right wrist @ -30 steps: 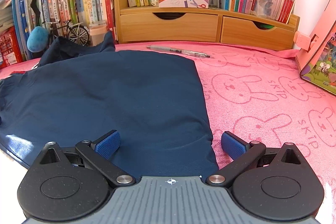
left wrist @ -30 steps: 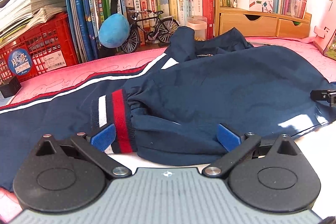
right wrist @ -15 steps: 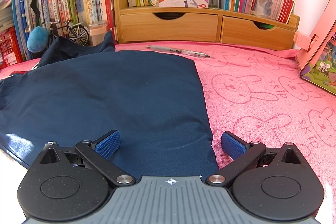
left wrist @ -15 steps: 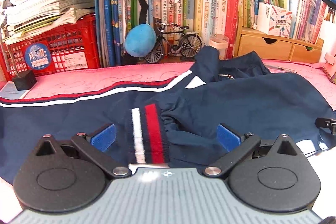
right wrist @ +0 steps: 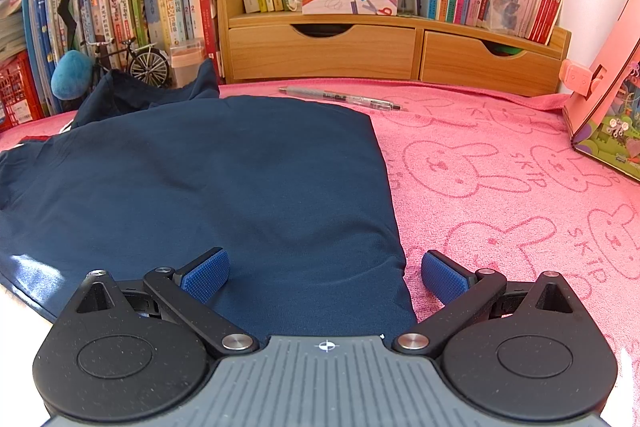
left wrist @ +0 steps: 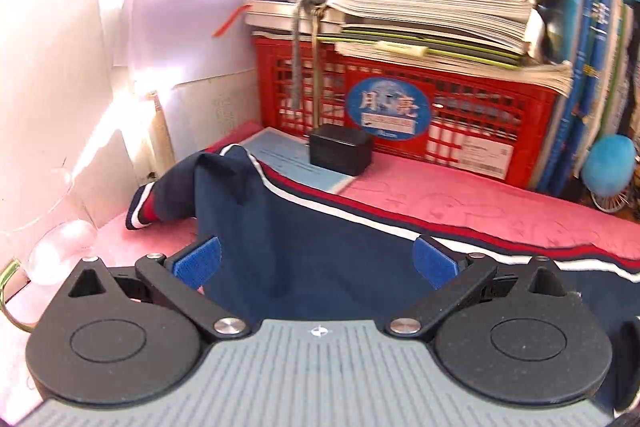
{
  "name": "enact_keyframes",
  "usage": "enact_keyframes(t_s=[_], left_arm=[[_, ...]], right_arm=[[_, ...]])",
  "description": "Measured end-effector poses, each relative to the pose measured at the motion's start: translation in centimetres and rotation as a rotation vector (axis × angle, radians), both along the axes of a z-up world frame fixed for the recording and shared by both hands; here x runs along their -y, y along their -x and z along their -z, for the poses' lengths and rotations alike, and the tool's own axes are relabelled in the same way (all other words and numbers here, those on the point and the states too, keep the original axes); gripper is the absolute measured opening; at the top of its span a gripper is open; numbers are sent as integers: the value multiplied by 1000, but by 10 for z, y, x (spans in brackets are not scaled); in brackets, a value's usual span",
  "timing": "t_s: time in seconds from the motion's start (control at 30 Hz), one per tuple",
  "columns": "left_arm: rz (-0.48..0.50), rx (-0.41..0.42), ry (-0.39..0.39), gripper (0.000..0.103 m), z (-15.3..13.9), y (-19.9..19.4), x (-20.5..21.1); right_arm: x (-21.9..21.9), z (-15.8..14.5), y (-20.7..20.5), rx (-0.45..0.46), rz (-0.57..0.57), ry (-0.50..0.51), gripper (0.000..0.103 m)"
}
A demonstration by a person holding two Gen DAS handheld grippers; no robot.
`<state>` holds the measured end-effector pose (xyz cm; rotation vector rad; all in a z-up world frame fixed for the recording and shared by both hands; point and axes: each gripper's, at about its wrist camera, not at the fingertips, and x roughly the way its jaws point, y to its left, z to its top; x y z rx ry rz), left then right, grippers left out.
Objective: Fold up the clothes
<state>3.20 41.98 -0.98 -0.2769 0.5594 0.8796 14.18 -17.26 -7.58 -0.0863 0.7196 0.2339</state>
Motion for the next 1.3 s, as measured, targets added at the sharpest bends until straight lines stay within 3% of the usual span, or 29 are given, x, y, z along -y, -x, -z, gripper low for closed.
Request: enact_keyframes(t_s=[0.03,0.1,0.13,0.17,0.2,0.27,0.33,0.43,0.6,0.73,0.77,0.83,0.9,1.03,1.17,1.3], left_arm=[[-34,3,27,103,3,-1,-15],[-65,34,88,87,11,-2,-34],[-72,53,119,57,15,-2,-39],[-58,65,125,35,17,-5,-39],[-38,75,125,29,18,-8,-37],[1,94,124,8,19,-14,-33],[74,104,47,3,10,-21,-10],[250,115,-72,3,-8,-35,39],[705,75,-344,7,-46,-32,190],[1024,-51,-387,32,-29,-23,297],[1067,-89,-378,33,-20,-22,314],[1115,-161,-346,34,-2,-20,337],[1109,-203,-295,44,10,-16,342],[1096,-207,-259,78,12,3,334],[1122,-207,-290,80,14,18,333],[1108,-180,-221,80,15,18,325]], right_arm=[[0,0,0,0,1,0,103],[-1,0,0,0,3,1,103],[-1,0,0,0,4,1,103],[-1,0,0,1,5,1,103],[-1,0,0,1,6,1,103],[-1,0,0,1,7,0,103],[-1,0,0,1,8,0,103],[-1,0,0,1,7,0,103],[-1,0,0,1,7,0,103],[-1,0,0,1,9,-1,103],[0,0,0,2,12,0,103],[-3,-4,3,-2,29,21,103],[-7,-14,10,21,19,45,103],[-34,-53,25,118,-111,43,103],[-99,-88,18,99,-283,-20,103],[-193,-99,-4,49,-431,-4,103]])
